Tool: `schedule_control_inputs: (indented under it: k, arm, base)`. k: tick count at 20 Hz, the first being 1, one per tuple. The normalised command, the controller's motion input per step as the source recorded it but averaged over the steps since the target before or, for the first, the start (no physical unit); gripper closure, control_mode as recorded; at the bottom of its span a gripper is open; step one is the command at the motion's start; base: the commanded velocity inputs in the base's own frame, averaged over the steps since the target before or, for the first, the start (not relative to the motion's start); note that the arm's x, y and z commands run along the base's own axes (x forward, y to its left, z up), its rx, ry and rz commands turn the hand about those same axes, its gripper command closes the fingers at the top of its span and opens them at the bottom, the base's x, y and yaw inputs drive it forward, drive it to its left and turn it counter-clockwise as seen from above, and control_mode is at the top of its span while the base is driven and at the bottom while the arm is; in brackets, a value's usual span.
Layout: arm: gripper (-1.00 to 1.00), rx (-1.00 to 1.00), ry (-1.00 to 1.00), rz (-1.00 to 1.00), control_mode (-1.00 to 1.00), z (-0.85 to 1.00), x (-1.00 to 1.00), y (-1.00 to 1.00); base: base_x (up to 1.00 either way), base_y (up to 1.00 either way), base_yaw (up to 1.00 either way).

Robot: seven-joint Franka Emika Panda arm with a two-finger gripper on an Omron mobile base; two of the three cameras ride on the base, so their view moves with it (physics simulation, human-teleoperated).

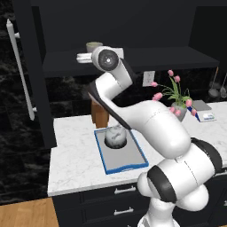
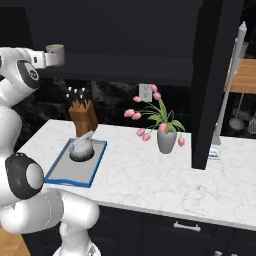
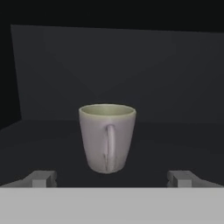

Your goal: Pick the kettle from the counter and place it on the tray. Then pick the mug from the cabinet and place it on the tray. Then close the cabinet doors.

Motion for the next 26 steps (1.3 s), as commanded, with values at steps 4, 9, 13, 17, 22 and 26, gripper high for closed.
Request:
schedule_control_inputs:
  k: [4,9,13,17,22,26]
  arm:
    - [-1.00,0.00,0.00,0.00,-1.00,0.00,0.31,0.00]
    - [-1.00,0.00,0.00,0.00,-1.00,0.00,0.29,0.00]
    - [-1.00,0.00,0.00,0.00,-1.00,0.00,0.23,0.00]
    - [-1.00,0.00,0.00,0.00,-1.00,0.00,0.21,0.00]
    - [-1.00,0.00,0.00,0.00,-1.00,0.00,0.18,0.00]
    - [1.00,0.00,0.00,0.00,-1.00,-0.01,0.14,0.00]
  base:
    - [0.00,0.00,0.00]
    - [0.00,0.00,0.00]
    - [0.00,0.00,0.00]
    - [0.00,0.00,0.00]
    - [0.00,0.00,0.00]
    - [0.00,0.00,0.00]
